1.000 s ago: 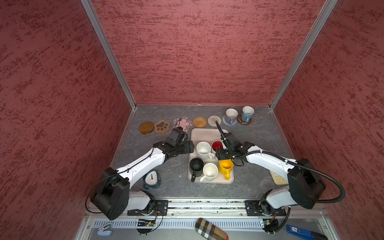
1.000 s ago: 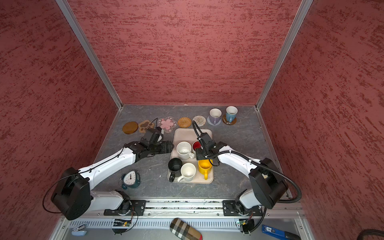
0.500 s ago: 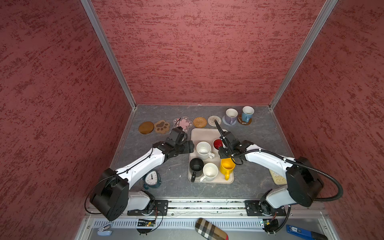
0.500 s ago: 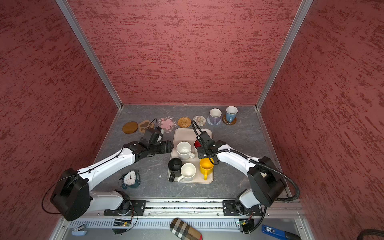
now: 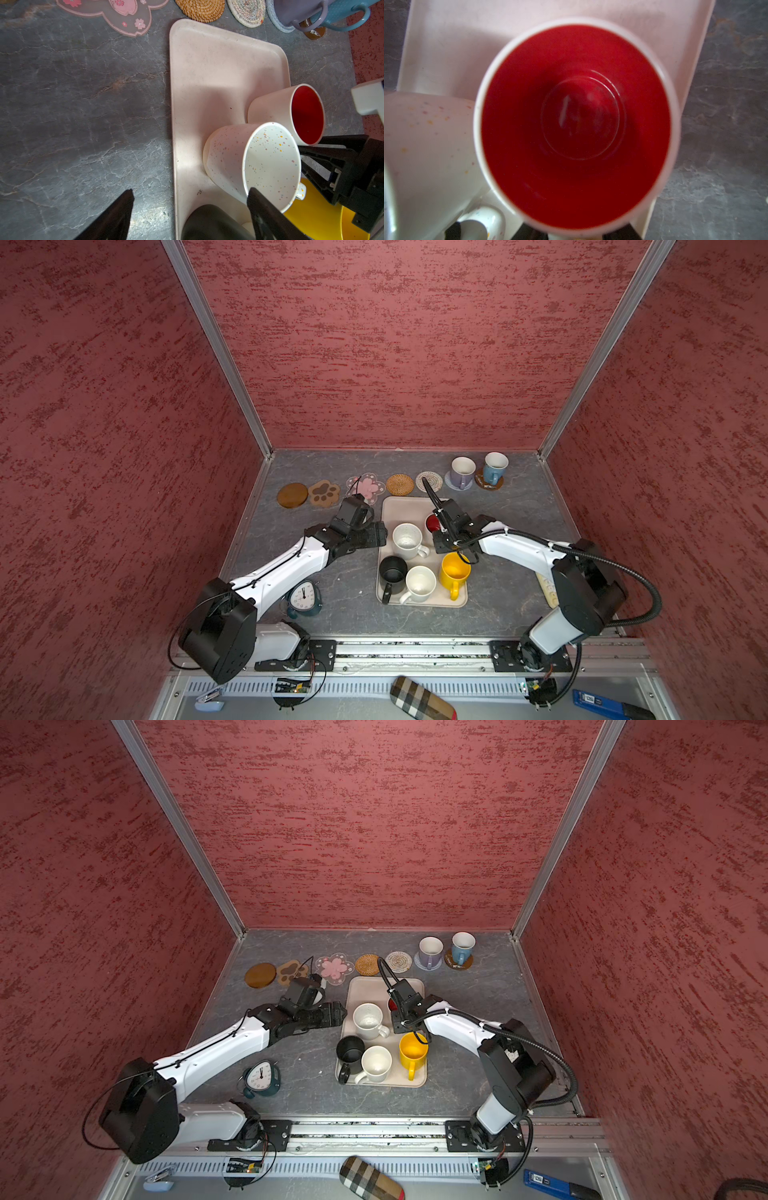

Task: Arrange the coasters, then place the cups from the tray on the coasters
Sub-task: 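Grasp the red-lined mug rim with the right gripper and lift it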

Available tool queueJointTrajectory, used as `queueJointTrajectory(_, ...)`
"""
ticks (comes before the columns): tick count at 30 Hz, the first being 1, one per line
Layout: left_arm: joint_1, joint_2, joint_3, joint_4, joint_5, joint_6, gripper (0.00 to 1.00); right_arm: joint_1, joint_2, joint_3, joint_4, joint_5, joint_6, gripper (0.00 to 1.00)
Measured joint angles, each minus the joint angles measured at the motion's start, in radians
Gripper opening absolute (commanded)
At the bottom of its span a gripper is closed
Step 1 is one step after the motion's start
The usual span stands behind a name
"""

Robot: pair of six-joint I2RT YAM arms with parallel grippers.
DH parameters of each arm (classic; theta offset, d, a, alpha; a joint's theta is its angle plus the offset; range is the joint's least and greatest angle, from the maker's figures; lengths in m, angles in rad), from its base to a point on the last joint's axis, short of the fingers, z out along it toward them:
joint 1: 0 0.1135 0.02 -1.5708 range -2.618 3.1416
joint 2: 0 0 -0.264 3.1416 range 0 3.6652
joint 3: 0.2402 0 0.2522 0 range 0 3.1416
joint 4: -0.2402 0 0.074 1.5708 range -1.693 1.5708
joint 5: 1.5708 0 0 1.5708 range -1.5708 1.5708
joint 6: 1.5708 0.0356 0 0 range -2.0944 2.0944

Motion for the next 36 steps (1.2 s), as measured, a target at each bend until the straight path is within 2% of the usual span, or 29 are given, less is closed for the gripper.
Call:
queueJointTrajectory(8,0.011,0.000,0.000,0.000,0.000,0.001,0.87,-0.010,0.025,0.002,0.007,0.000,-0.010,0.28)
queueJointTrajectory(12,0.013,0.000,0.000,-0.001,0.000,0.001,0.87,-0.013,0.025,0.006,0.005,0.001,-0.018,0.17)
queueJointTrajectory(19,0.013,-0.021,0.000,-0.019,-0.001,0.001,0.87,-0.017,0.025,0.019,-0.009,0.004,-0.025,0.09)
queueJointTrajectory(30,0.016,-0.085,0.003,-0.051,-0.008,0.008,0.89,-0.020,0.024,0.113,-0.079,0.026,-0.040,0.08)
queueJointTrajectory(31,0.016,-0.085,0.005,-0.053,-0.009,0.009,0.90,-0.020,0.024,0.130,-0.084,0.032,-0.044,0.08)
queueJointTrajectory(33,0.016,-0.085,0.009,-0.053,-0.011,0.018,1.00,-0.022,0.023,0.161,-0.091,0.040,-0.051,0.08)
queueJointTrajectory(36,0.016,-0.084,0.021,-0.053,-0.016,0.026,1.00,-0.031,0.023,0.206,-0.102,0.047,-0.063,0.08)
